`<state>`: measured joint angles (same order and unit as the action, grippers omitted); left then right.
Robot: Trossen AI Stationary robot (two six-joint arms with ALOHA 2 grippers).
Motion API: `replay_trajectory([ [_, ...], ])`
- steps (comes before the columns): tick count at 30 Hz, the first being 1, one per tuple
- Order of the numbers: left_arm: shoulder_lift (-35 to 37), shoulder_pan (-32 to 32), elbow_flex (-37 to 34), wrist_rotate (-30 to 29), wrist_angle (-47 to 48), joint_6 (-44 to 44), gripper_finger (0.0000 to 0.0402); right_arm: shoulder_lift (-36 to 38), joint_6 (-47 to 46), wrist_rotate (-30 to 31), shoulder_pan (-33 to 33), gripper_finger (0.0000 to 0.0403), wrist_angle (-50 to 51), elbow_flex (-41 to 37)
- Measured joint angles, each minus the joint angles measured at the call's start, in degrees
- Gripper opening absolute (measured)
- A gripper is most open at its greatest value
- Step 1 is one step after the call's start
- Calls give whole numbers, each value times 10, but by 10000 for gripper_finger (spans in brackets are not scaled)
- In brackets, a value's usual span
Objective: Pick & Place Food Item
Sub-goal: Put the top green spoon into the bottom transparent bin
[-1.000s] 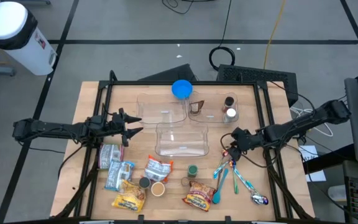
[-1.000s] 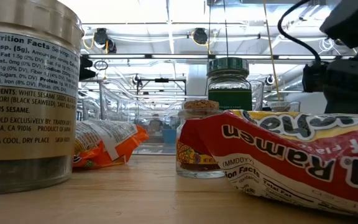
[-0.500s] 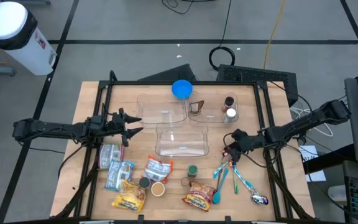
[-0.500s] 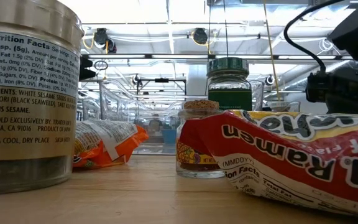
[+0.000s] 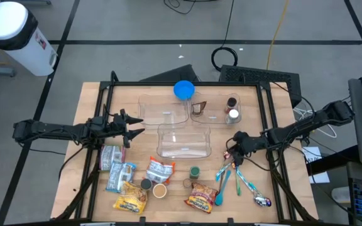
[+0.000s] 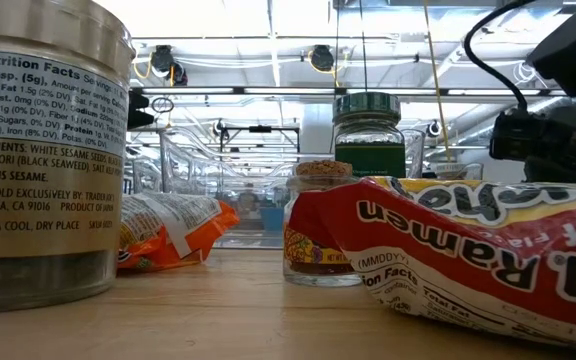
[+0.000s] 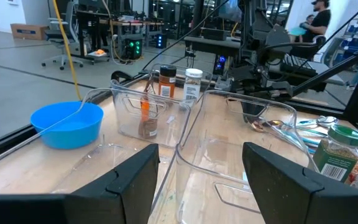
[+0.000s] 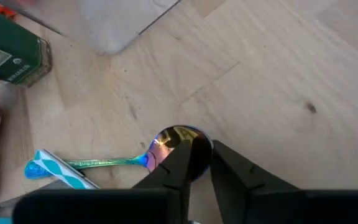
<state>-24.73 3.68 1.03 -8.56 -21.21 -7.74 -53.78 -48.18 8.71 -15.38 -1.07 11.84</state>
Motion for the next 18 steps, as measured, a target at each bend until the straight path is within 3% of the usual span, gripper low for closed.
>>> replay_trajectory([
  [6, 0, 0, 0, 0, 0, 0, 241, 5, 12, 0, 0, 6, -19, 1],
  [18, 0, 0, 0, 0, 0, 0, 241, 71, 115, 0, -2, 3, -147, 1],
])
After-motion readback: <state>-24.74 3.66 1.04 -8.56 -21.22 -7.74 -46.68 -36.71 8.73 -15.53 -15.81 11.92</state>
